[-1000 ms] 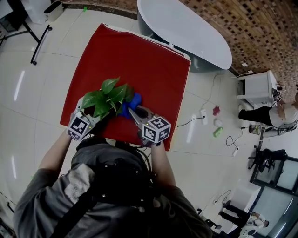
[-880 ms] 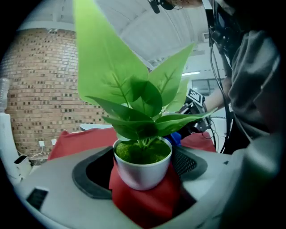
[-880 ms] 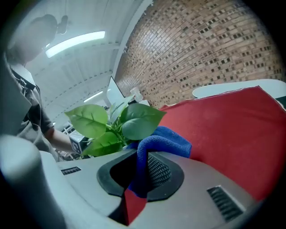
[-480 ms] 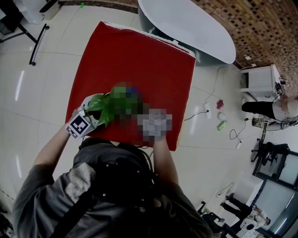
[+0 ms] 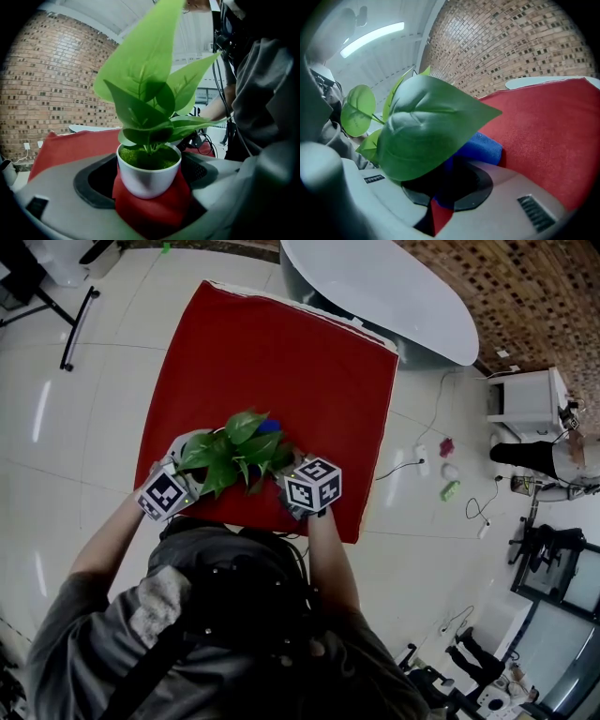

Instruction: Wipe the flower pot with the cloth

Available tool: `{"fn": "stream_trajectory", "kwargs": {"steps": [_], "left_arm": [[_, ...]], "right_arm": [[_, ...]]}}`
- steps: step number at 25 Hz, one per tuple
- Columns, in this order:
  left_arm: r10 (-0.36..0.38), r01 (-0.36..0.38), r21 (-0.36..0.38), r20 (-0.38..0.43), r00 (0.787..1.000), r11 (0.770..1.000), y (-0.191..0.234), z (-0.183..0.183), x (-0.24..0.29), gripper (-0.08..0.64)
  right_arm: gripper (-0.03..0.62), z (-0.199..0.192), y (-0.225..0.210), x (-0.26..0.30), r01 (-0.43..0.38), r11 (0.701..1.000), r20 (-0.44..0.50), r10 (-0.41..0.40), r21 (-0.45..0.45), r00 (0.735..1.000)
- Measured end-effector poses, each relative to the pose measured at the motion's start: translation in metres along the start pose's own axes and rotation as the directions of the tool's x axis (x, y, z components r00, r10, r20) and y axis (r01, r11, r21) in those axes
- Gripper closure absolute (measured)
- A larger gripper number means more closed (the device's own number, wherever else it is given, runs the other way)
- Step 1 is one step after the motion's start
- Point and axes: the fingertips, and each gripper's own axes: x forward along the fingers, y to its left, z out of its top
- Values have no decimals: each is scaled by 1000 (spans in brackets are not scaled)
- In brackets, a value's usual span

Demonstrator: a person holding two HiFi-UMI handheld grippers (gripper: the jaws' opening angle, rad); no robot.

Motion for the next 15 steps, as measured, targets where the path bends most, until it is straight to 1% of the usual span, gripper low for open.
{"fn": "stream_trajectory", "kwargs": {"steps": [3, 5, 7, 9, 11, 15], "left_arm": [[43, -43, -13, -13, 999, 999, -1, 2, -2, 109], [99, -99, -5, -22, 995, 995, 0, 3, -6, 110], [172, -173, -24, -23, 985, 985, 1, 1, -12, 110], [254, -255, -81, -17, 967, 964, -2, -2, -19, 112], [326, -325, -135, -13, 945, 936, -10, -5, -24, 112], [413, -407, -190, -10, 911, 893, -31, -6, -25, 110]], "right_arm": [[530, 0, -1, -3, 17, 1000, -2, -17, -16, 1000], [529, -1, -3, -4, 32, 999, -1, -32, -18, 1000], [529, -3, -6, -5, 50, 999, 8, -50, -12, 999], [529, -4, -7, -8, 72, 997, 31, -72, 2, 997], [529, -4, -8, -15, 98, 995, 66, -99, 14, 993], [529, -7, -10, -42, 143, 990, 112, -143, 9, 983]]}}
